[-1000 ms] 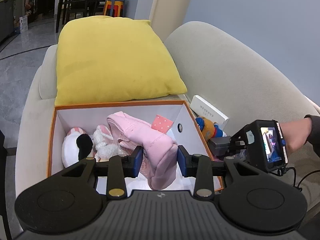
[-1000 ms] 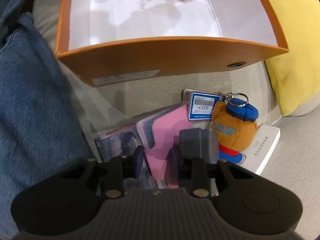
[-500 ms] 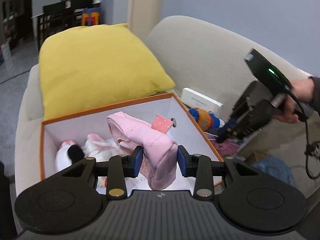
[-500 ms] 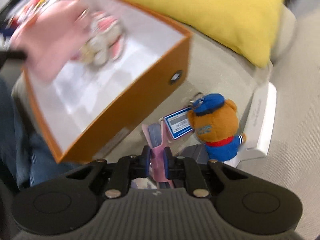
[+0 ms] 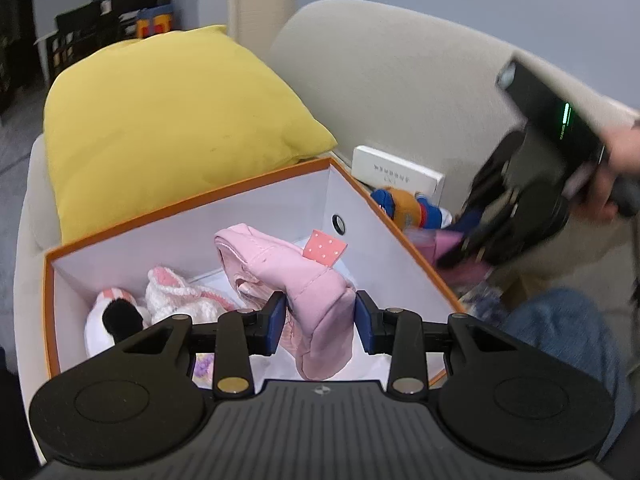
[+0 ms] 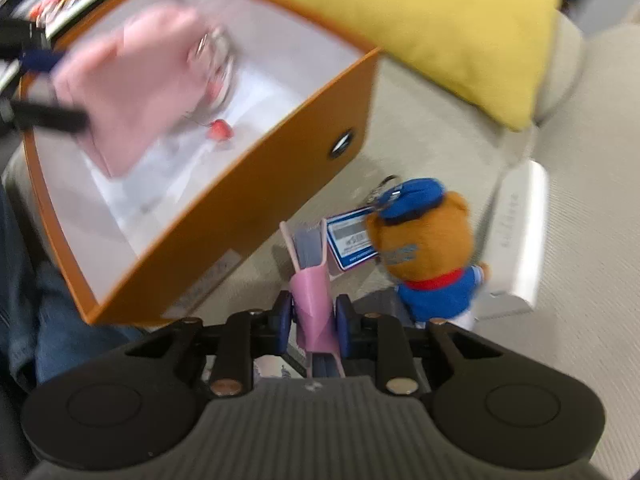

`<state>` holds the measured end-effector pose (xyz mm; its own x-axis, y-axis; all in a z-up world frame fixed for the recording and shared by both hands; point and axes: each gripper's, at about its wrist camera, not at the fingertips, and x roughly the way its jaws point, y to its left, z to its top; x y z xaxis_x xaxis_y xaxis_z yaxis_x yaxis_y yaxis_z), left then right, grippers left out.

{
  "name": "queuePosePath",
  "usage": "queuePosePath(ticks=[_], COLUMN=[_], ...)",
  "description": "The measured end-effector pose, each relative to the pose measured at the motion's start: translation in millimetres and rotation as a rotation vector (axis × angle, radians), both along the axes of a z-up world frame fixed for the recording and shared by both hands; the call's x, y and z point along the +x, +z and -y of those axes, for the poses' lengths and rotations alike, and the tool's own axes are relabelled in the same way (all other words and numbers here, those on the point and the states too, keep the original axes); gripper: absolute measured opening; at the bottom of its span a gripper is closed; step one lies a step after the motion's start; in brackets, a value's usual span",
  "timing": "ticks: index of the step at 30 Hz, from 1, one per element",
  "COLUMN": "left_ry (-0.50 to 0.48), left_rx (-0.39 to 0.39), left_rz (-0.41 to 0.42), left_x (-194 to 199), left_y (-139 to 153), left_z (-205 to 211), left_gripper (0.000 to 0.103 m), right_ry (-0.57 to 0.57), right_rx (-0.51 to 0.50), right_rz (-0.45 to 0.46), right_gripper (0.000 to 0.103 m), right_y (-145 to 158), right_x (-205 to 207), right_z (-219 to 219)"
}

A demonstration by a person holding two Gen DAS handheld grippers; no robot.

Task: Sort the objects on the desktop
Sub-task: 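Grasp the pink card with the right tool and drop it into the box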

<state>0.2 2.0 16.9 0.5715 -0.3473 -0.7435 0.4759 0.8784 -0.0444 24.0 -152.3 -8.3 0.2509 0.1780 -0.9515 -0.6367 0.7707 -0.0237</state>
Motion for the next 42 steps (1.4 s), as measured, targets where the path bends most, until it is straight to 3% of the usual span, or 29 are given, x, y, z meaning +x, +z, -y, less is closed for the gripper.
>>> queuePosePath(ticks=[9,13,20,27,34,42], left_ry=[-0.087,-0.075,-0.07,-0.117,-0.13,-0.048], left_rx=[0.046,0.038,0.036,0.044,0.048,0.014], left_rz=[0.029,0.021,-0.01,-0.018,-0.019,-0.072], left_x=[23,36,50,53,51,53], left_y=[-7,-17,-39,-57,-61,-70], left_z=[5,2,-10,-15,-24,-31], left_gripper=[0.042,0.042,0.042,0.042,0.045,0.05], right_ry=[-0.204,-0.239,-0.365,-0.508,-0.592,-0.631], right_rx=[0.253,0.333,0.323,0.29,0.307,0.371], right_rz=[0.093,0.116,0.088,0.043,0.03,-0.013], right_gripper=[0.023,0.023,0.023,0.023,0.023,0.028], right_y=[109,129,68,10,-8,-8], right_x=[-13,-7,27,50,60,60], right_z=[16,-10,-68,-92,-107,-107])
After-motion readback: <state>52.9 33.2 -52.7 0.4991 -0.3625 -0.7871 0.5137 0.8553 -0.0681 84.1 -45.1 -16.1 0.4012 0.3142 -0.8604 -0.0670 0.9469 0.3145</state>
